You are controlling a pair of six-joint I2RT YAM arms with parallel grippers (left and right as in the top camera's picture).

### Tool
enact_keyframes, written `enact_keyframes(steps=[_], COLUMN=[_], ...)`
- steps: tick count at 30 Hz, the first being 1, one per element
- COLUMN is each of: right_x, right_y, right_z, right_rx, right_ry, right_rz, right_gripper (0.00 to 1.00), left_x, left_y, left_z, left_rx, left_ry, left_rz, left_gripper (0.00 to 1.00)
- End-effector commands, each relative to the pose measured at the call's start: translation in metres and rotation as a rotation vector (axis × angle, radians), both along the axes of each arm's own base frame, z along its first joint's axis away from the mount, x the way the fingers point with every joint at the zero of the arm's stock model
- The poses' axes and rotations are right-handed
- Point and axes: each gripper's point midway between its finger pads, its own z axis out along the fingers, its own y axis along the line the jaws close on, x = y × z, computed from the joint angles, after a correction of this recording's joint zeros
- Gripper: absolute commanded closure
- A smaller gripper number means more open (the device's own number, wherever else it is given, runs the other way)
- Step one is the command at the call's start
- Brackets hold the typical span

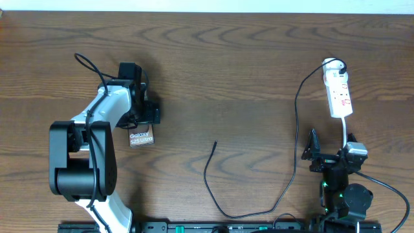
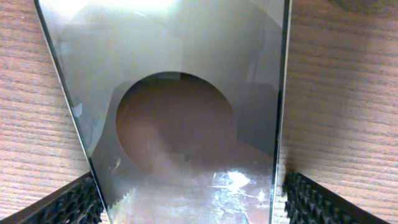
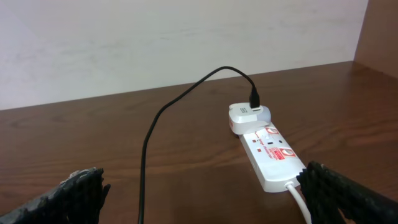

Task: Plug charger to phone and switch on socket
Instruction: 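Close the left gripper on the phone's long edges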

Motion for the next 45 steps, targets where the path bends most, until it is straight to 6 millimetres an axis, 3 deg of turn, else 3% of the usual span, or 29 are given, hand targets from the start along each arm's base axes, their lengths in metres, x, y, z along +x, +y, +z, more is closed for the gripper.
enact_keyframes(steps=[1,18,33,45], right_x=[-0.0001,-0.0001,-0.0001,-0.0001], right_y=[0.0017,0.0017,0.0017,0.0017], right_z=[0.0001,0.0001,0.0000,0.0001], right_rx=[-0.014,-0.014,-0.014,-0.014], right_ry=[-0.001,-0.001,-0.001,-0.001], right_rz=[0.007,0.007,0.007,0.007], right_gripper=[0.01,0.01,0.01,0.01], left_x=[-0.0182,-0.0209,-0.0210,-0.0210], left_y=[0.0055,0.0055,0.0055,0.0055], left_z=[-0.0258,-0.0257,-0.0258,-0.0258], left_rx=[0.033,0.034,0.034,0.034], left_ry=[0.091,0.102,0.103,0.103], left_rz=[0.005,0.005,0.005,0.005], left_gripper=[0.12,0.31,0.38,0.55])
